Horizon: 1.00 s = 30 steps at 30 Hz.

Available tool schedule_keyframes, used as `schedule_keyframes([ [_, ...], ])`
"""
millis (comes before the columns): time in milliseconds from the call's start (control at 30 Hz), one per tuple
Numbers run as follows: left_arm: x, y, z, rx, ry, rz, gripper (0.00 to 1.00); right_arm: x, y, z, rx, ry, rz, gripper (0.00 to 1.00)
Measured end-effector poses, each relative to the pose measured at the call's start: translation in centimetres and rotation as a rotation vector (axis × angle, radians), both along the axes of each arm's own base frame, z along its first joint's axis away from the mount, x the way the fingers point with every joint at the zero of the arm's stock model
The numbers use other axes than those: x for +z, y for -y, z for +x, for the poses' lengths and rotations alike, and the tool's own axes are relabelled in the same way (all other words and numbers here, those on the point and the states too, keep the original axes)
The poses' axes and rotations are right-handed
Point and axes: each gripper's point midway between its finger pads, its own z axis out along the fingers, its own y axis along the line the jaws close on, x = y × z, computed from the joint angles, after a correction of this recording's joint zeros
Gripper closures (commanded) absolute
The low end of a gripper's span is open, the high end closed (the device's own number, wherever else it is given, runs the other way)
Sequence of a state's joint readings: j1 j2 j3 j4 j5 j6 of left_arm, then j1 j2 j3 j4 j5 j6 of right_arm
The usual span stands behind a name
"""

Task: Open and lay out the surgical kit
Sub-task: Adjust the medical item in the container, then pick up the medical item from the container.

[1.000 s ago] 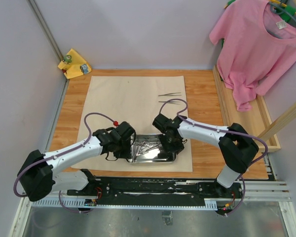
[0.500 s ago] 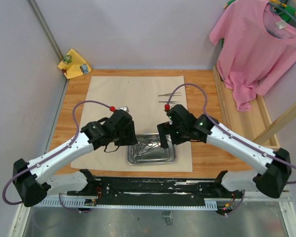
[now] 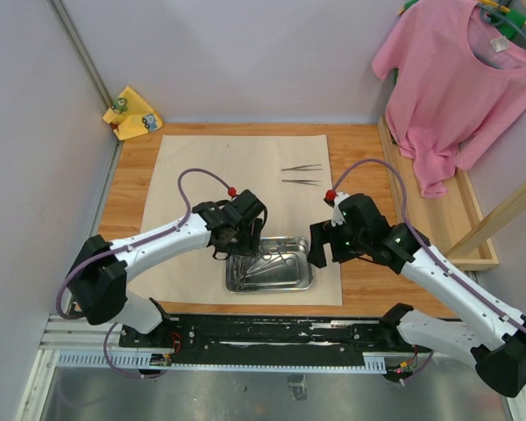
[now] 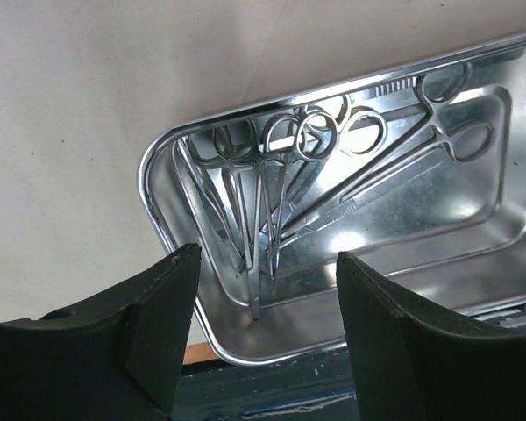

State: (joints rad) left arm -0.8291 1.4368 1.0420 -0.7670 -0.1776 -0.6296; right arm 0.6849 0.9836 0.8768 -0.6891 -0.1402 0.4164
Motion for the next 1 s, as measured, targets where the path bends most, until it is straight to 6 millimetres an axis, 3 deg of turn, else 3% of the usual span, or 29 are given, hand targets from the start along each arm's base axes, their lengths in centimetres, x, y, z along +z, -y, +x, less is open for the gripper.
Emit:
schedule_keyframes([
  [133, -1.4, -0.2, 0.5, -0.014, -0.005, 0.053, 0.42, -0.1, -0.3, 0.1, 0.031, 0.02, 0.012, 0.3],
  [433, -4.2, 0.6, 1.3, -0.031, -0.02, 0.081, 0.82, -2.2, -0.2, 0.3, 0.048, -0.021, 0.017, 0.34],
  [833, -6.7, 0.2, 1.2, 0.019, -0.04, 0.113, 0.87, -2.6, -0.6, 0.0, 0.076, -0.044, 0.057, 0.33],
  [1000, -7.1, 0.1, 1.0, 0.03, -0.044, 0.108, 0.84, -2.8, -0.7, -0.2, 0.089, -0.048, 0.06, 0.33],
])
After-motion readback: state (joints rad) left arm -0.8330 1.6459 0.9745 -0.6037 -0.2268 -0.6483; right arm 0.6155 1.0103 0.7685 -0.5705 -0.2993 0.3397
